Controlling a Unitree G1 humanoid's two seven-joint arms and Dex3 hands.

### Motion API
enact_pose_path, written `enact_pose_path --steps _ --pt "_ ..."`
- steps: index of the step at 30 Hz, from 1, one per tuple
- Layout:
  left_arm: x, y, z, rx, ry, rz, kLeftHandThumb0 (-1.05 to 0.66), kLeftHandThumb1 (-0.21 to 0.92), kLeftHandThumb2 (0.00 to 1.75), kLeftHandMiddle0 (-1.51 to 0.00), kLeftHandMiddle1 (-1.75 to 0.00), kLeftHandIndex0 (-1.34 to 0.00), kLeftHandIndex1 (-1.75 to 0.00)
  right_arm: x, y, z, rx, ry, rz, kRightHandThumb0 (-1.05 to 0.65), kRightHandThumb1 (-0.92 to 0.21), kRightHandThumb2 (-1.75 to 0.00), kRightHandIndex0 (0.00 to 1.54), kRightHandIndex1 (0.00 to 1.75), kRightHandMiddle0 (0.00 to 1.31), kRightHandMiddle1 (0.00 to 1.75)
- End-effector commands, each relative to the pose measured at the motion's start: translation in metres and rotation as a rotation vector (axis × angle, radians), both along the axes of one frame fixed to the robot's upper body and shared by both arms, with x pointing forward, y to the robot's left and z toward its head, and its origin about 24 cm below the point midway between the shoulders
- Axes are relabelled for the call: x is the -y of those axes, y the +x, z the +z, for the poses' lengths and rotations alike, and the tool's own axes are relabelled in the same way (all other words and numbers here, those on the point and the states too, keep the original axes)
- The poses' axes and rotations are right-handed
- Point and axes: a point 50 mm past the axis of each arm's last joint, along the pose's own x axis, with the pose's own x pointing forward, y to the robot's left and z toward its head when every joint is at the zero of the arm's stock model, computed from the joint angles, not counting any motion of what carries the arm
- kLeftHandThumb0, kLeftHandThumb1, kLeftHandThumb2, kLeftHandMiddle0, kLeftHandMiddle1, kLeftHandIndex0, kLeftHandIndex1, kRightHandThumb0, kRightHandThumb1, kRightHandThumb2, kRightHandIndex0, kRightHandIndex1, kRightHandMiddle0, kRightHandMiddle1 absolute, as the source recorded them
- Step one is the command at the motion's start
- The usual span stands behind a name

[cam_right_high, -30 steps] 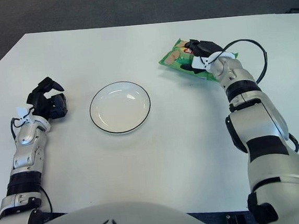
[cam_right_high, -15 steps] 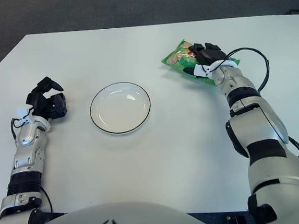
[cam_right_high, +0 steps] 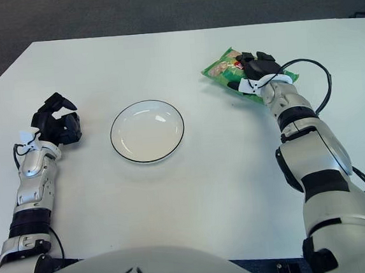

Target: Put the snack into the plate.

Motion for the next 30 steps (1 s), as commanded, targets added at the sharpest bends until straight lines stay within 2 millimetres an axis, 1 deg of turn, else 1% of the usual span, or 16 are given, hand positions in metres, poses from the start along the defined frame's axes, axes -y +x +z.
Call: enact_pose_path --steps 1,2,3,5,6,7,10,12,16,21,23,26,30 --pt "0.006 -0.026 -0.05 -0.171 -0.099 0.023 -0.53 0.21 1.45 -1.31 -1.75 -0.7 -1.75 0.011 -0.015 -0.029 -0.069 -0.069 -0.049 -0.51 -0.58 -0.94 0.01 1.48 0.39 1.6" --pt "0.006 -0.026 -0.05 -0.171 -0.102 0.022 -0.53 0.21 1.45 -1.31 -1.75 -0.7 -1.75 0.011 -0.015 -0.029 -0.048 -0.081 -0.051 -0.41 -0.55 -0.99 0.06 1.54 0.42 1.62" --pt "0.006 -0.026 -0.05 -0.171 -0.105 0.022 -0.53 0.21 1.45 -1.3 -1.75 -0.71 -1.75 0.011 -0.015 -0.029 -0.026 -0.093 -0.054 -0.26 -0.49 -1.08 0.15 1.61 0.48 1.66" --pt "0.006 -0.026 -0.05 -0.17 -0.105 0.021 -0.53 0.21 1.45 -1.3 -1.75 -0.71 -1.75 0.01 -0.016 -0.029 0.003 -0.107 -0.059 -0.13 -0.39 -1.23 0.27 1.68 0.56 1.7" --pt "0.006 -0.026 -0.05 -0.169 -0.104 0.02 -0.53 0.21 1.45 -1.3 -1.75 -0.71 -1.75 0.009 -0.016 -0.03 0.014 -0.111 -0.062 -0.08 -0.28 -1.33 0.4 1.64 0.63 1.72" --pt "0.006 -0.026 -0.049 -0.168 -0.102 0.02 -0.53 0.21 1.45 -1.3 -1.75 -0.71 -1.75 0.009 -0.016 -0.03 0.029 -0.11 -0.068 -0.05 -0.22 -1.4 0.49 1.62 0.67 1.73" --pt "0.006 -0.026 -0.049 -0.166 -0.102 0.019 -0.53 0.21 1.45 -1.3 -1.75 -0.71 -1.75 0.008 -0.017 -0.031 0.053 -0.098 -0.081 -0.01 -0.09 -1.51 0.68 1.52 0.75 1.74" --pt "0.006 -0.026 -0.049 -0.166 -0.104 0.018 -0.53 0.21 1.45 -1.3 -1.75 -0.71 -1.75 0.007 -0.017 -0.031 0.067 -0.08 -0.085 -0.01 -0.05 -1.53 0.74 1.48 0.77 1.74" --pt "0.006 -0.025 -0.049 -0.165 -0.112 0.014 -0.53 0.21 1.45 -1.3 -1.75 -0.71 -1.75 0.008 -0.016 -0.028 0.098 -0.012 -0.095 0.0 0.0 -1.54 0.88 1.33 0.78 1.75" --pt "0.006 -0.025 -0.05 -0.166 -0.11 0.011 -0.53 0.21 1.45 -1.3 -1.75 -0.71 -1.75 0.007 -0.013 -0.02 0.123 0.028 -0.088 0.0 0.01 -1.53 0.94 1.27 0.77 1.75" --pt "0.006 -0.024 -0.05 -0.167 -0.106 0.009 -0.53 0.21 1.45 -1.3 -1.75 -0.71 -1.75 0.007 -0.013 -0.019 0.125 0.052 -0.09 0.0 0.01 -1.53 0.95 1.27 0.76 1.75" --pt "0.006 -0.024 -0.05 -0.168 -0.099 0.008 -0.53 0.21 1.45 -1.3 -1.75 -0.71 -1.75 0.007 -0.011 -0.016 0.133 0.078 -0.089 0.0 0.01 -1.55 0.95 1.33 0.73 1.75" --pt "0.006 -0.025 -0.05 -0.167 -0.09 0.01 -0.53 0.21 1.45 -1.3 -1.75 -0.71 -1.75 0.006 -0.009 -0.007 0.175 0.103 -0.078 0.0 0.01 -1.59 0.91 1.46 0.69 1.75"
